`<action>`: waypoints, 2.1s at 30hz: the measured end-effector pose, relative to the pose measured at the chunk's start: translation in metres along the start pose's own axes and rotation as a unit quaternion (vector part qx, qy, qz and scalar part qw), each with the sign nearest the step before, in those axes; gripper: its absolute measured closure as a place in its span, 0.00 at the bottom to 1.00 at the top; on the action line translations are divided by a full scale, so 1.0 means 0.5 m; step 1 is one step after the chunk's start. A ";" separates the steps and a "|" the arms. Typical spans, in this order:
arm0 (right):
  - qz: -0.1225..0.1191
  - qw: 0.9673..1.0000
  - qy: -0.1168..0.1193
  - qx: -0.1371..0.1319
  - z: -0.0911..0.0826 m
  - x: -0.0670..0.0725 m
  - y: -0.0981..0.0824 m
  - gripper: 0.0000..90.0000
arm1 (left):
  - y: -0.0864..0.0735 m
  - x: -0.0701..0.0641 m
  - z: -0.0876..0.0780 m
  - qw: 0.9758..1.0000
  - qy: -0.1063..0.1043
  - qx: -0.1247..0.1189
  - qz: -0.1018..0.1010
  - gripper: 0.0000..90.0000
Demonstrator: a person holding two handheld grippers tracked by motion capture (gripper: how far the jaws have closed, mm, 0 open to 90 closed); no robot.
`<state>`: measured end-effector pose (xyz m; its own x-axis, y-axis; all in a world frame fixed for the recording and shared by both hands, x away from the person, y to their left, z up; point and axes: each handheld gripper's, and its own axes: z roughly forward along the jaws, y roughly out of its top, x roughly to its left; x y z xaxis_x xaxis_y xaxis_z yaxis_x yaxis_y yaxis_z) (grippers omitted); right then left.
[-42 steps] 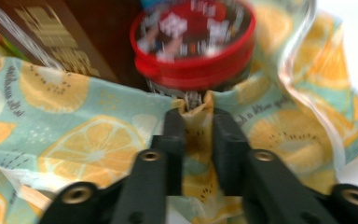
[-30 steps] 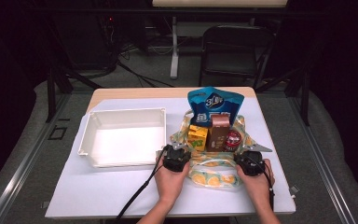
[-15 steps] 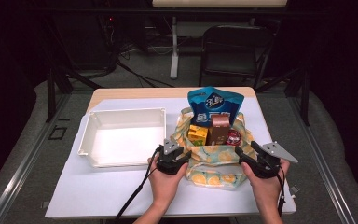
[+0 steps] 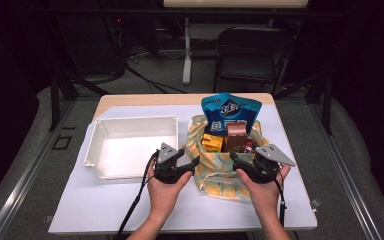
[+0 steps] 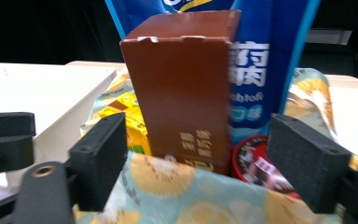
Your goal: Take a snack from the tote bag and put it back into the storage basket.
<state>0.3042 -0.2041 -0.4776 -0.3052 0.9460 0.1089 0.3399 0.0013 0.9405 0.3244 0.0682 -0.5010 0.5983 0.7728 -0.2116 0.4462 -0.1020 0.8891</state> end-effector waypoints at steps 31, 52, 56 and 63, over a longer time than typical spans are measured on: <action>0.023 0.997 -0.079 0.000 0.113 0.043 -0.006 0.21 | -0.017 0.110 -0.087 1.000 0.018 -0.022 0.007 0.17; 0.025 0.995 -0.099 -0.018 0.121 0.040 0.005 0.33 | -0.024 0.115 -0.083 1.000 0.024 -0.012 0.009 0.18; 0.017 0.994 -0.107 -0.023 0.116 0.040 0.007 0.40 | -0.022 0.114 -0.085 1.000 0.021 -0.018 0.010 0.18; 0.020 0.995 -0.097 -0.022 0.106 0.033 0.015 0.41 | -0.023 0.115 -0.084 1.000 0.011 -0.023 0.011 0.18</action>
<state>0.3490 -0.1713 -0.4857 -0.1132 0.9898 0.0860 0.3076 -0.0473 0.9504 0.3259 0.1400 -0.5064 0.5933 0.7837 -0.1836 0.4020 -0.0909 0.9111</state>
